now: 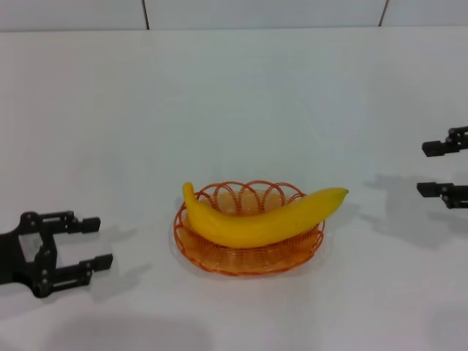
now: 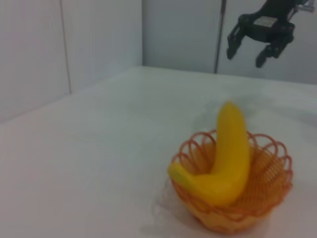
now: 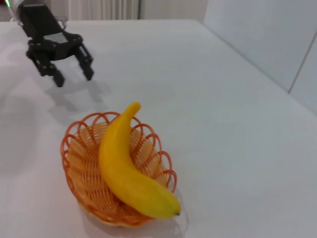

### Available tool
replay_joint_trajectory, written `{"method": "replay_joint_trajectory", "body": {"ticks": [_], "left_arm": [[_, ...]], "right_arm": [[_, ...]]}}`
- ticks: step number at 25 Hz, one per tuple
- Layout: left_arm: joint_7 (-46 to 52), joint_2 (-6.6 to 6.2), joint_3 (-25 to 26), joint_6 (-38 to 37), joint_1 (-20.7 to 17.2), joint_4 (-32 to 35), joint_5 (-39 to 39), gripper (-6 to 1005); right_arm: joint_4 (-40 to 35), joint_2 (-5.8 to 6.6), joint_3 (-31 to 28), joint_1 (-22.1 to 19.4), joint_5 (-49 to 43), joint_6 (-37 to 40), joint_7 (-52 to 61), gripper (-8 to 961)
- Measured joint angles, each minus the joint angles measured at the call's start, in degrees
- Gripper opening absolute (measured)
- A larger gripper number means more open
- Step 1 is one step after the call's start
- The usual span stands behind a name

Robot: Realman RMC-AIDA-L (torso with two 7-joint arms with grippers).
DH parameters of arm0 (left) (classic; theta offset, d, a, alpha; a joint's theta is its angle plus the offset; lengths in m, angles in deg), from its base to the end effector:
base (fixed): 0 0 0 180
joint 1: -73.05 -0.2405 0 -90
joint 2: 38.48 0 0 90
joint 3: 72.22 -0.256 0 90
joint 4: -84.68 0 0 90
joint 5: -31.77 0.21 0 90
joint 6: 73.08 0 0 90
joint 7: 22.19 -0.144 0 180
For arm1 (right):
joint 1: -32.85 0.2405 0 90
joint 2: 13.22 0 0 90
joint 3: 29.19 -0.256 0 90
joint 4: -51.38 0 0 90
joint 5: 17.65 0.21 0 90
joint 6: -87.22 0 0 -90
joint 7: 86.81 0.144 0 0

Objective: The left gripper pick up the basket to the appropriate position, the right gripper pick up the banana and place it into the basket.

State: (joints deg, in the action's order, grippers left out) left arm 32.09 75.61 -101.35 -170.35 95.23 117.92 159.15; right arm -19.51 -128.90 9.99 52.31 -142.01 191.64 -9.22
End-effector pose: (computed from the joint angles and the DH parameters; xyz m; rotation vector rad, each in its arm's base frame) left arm -0.3386 0.2623 0.0267 -2.7874 -0.3323 -0.4954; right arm 0.2845 0.2881 0.1040 -2.7802 0.2040 0.1623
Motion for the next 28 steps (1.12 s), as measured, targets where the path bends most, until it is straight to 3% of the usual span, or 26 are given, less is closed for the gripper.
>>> {"method": "replay_joint_trajectory", "body": {"ticks": [3, 5, 11, 16, 22, 27, 28], "left_arm": [[-0.6, 0.02, 0.0, -0.1, -0.1, 0.0, 1.0, 617], [-1.3, 0.28, 0.0, 0.1, 0.0, 0.0, 1.2, 617], [-1.7, 0.60, 0.0, 0.6, 0.5, 0.1, 1.3, 617], [-1.5, 0.81, -0.4, 1.8, 0.8, 0.1, 1.4, 617], [-1.3, 0.98, -0.4, 2.0, 1.3, 0.1, 2.1, 617], [-1.2, 1.19, -0.4, 2.0, 1.7, 0.1, 3.0, 617], [-1.2, 1.23, -0.2, 2.0, 1.8, 0.1, 3.2, 617]], "right_arm": [[6.3, 0.52, -4.2, 0.1, -0.3, -0.2, -7.1, 594], [12.6, 1.48, -6.7, 0.4, -0.4, -0.5, -13.2, 595], [24.8, 3.93, -8.3, 0.9, 0.1, -1.8, -22.5, 598], [27.5, 3.94, -8.5, 2.3, -0.1, -2.2, -22.7, 601], [28.0, 2.93, -7.6, 2.6, -2.1, -8.6, -23.3, 680], [28.2, 2.74, -5.5, 2.8, -5.4, -9.5, -24.1, 893], [28.2, 2.72, -5.4, 2.8, -5.5, -9.4, -24.0, 893]]}}
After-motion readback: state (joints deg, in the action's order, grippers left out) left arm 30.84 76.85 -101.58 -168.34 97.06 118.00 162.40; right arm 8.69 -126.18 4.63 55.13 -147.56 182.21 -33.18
